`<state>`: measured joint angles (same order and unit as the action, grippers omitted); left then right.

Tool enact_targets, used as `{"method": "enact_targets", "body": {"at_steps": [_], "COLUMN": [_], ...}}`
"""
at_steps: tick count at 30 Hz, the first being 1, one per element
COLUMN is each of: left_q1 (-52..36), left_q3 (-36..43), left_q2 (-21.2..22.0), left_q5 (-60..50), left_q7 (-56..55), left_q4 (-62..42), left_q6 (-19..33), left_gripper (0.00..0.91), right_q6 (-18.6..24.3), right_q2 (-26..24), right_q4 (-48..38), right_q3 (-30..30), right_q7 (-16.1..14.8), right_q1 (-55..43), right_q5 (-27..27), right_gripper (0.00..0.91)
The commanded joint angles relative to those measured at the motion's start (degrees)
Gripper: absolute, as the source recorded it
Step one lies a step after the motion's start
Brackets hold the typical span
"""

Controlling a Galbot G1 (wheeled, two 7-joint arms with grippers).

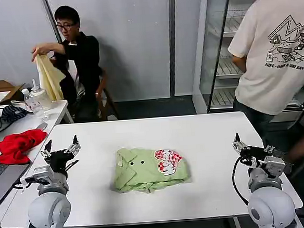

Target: Fold and organize the clothes.

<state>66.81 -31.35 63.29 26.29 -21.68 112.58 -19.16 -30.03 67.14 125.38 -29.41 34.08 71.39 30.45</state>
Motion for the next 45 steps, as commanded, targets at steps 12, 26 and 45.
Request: {"method": "enact_targets", "body": {"at_steps": [12,26,45], "left_q1": [-0.2,-0.2,0.3], "left_q3": [0.5,0.5,0.3], "left_q2": [0.0,0.1,0.5], "left_q5": [0.0,0.1,0.1], "left_q7": [-0.4,-0.7,-0.7], "left_q4": [0.2,0.3,0.6], "left_q6": [-0.1,-0.1,0.0], "left_gripper": [0.907,0.907,0.907], "right_q6": [-0.3,-0.2,-1.5], "right_q2": [0.5,0.6,0.9], "right_q4": [-0.3,-0.2,0.5], "right_q3": [1.8,2.7,3.0], "right_q7": [0.1,-0.4,-1.0], "right_q1": [-1.1,-1.3,-1.9], "right_q5": [0.0,0.2,0.6], "right_gripper": [0.907,0.907,0.907]}}
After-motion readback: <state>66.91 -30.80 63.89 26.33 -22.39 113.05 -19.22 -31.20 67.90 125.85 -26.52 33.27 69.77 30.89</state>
